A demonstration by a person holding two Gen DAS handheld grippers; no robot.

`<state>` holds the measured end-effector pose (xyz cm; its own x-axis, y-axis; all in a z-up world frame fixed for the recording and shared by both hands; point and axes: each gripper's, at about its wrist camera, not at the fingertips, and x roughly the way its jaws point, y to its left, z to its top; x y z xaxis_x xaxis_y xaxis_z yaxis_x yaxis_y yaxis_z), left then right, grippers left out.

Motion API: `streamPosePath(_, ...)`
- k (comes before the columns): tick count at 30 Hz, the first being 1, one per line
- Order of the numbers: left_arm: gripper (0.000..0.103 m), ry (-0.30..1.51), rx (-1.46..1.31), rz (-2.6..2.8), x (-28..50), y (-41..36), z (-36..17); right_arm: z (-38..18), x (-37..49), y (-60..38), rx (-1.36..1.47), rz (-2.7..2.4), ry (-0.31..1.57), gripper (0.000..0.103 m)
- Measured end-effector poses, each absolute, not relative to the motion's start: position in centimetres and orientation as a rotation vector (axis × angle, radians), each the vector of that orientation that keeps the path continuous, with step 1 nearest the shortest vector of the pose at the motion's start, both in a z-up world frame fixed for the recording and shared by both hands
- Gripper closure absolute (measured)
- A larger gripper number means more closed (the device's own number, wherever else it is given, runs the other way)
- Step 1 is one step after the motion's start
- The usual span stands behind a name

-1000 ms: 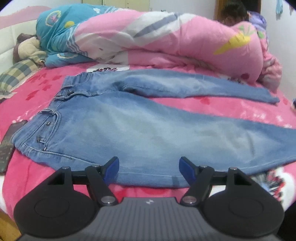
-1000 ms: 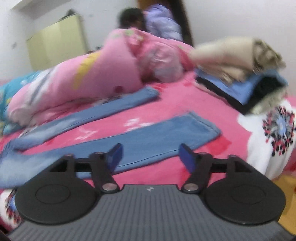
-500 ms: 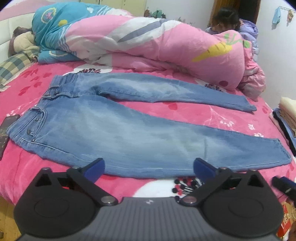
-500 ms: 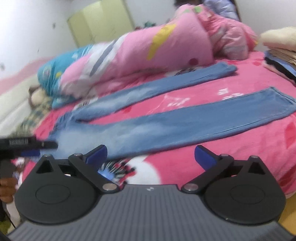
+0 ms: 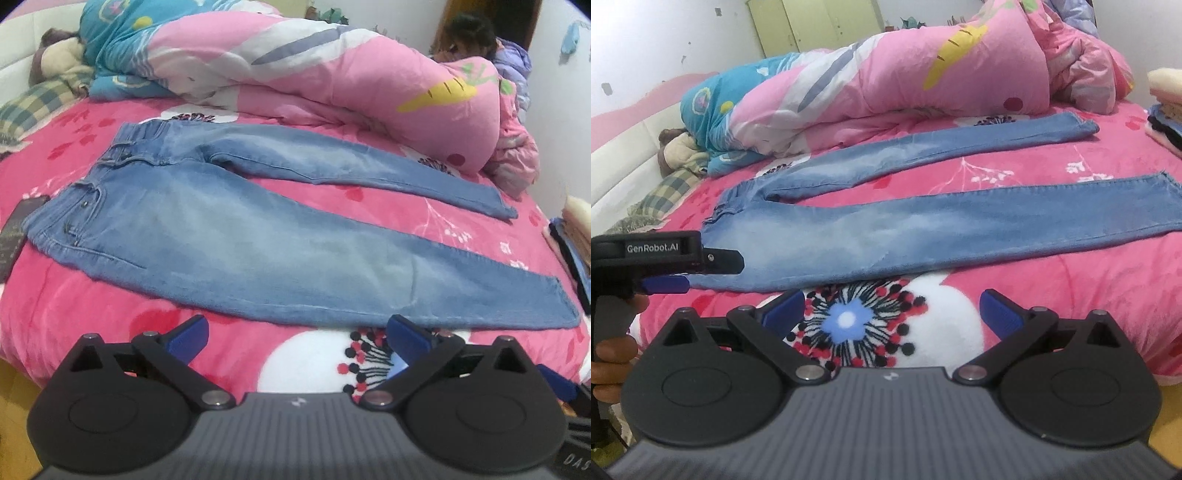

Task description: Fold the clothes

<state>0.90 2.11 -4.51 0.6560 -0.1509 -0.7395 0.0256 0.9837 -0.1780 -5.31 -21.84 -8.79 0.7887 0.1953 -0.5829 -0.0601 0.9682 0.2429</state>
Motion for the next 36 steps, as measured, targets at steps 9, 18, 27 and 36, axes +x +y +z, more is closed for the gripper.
streamPosePath(9, 0.0, 0.862, -0.16, -0.077, 0.4, 1.9, -4.6, -8.4, -5.7, -21.0, 0.185, 0.117, 0.65, 0.001)
streamPosePath(18, 0.0, 0.86, -0.137, -0.026, 0.2, 1.6, -4.8, -8.6, -5.9, -20.8, 0.178, 0.113, 0.655, 0.001)
streamPosePath(27, 0.0, 0.878, -0.095, 0.013, 0.0, 1.5, -5.7, -8.9, -5.8, -20.3, 0.165, 0.117, 0.669, 0.001)
streamPosePath(36, 0.0, 0.889, -0.096, 0.029, 0.0, 1.6, -6.3, -9.1, -5.6, -19.9, 0.155, 0.119, 0.682, 0.001)
